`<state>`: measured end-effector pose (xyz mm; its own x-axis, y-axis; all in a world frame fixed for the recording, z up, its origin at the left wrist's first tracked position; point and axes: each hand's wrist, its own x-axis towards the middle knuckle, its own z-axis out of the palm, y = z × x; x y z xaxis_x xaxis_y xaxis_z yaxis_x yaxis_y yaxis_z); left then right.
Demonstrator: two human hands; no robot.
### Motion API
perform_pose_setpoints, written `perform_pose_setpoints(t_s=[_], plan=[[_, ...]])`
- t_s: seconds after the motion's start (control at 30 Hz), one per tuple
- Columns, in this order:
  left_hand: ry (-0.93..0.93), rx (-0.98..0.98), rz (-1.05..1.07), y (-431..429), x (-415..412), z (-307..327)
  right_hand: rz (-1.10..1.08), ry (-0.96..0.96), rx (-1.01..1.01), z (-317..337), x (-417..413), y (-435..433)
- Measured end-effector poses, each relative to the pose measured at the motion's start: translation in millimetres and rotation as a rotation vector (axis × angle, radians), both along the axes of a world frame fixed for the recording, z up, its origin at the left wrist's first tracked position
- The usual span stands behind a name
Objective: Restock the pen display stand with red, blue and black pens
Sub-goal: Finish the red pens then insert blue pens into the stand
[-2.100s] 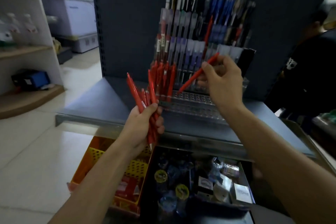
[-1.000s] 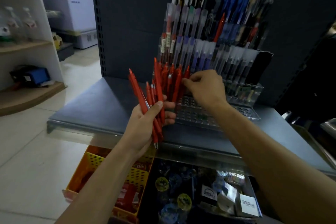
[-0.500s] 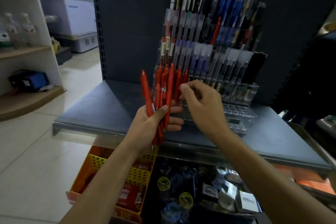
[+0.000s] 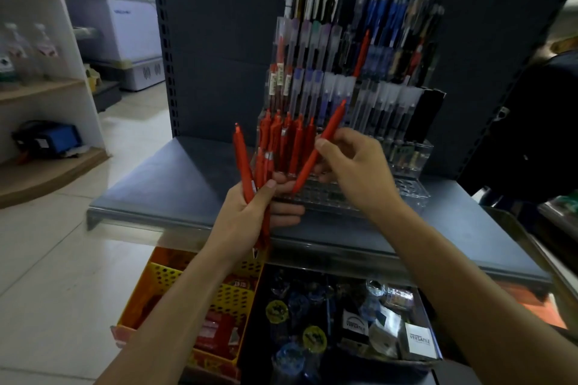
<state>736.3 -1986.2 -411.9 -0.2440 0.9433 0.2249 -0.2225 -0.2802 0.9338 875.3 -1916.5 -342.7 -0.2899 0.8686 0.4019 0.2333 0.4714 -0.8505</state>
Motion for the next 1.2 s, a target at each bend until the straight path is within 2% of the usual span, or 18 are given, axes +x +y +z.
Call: perform_pose_setpoints(t_s=[0.13,0.3,0.43,0.57,0.77,0.87,1.0,1.1,1.2], plan=[[0.114,-0.073,0.078,3,-6,0,-0.047,0.119,-0.006,13,1,10],[-0.105,-0.067,0.0,6,-8,4,-0.109,0.035,0.027,10,-4,23],[-0.219,0.017,-0.033,9,-9,5,-0.145,-0.066,0.053,7,-8,33],[-0.218,0.054,-0.015,10,-12,5,-0.178,-0.222,0.112,-3,-15,38],[-0.155,0.033,0.009,13,-9,4,-0.273,-0.115,0.214,-3,-21,36],[-0.234,0.006,-0.017,15,-8,5,-0.276,-0.102,0.229,-7,-19,38],[-0.358,-0.003,-0.031,19,-5,7,-0.262,-0.209,0.208,-16,-20,39],[-0.352,-0.003,0.005,21,-5,5,-0.298,-0.235,0.307,-25,-21,32],[-0.337,0.0,-0.013,22,-2,4,-0.313,-0.27,0.297,-34,-23,31]])
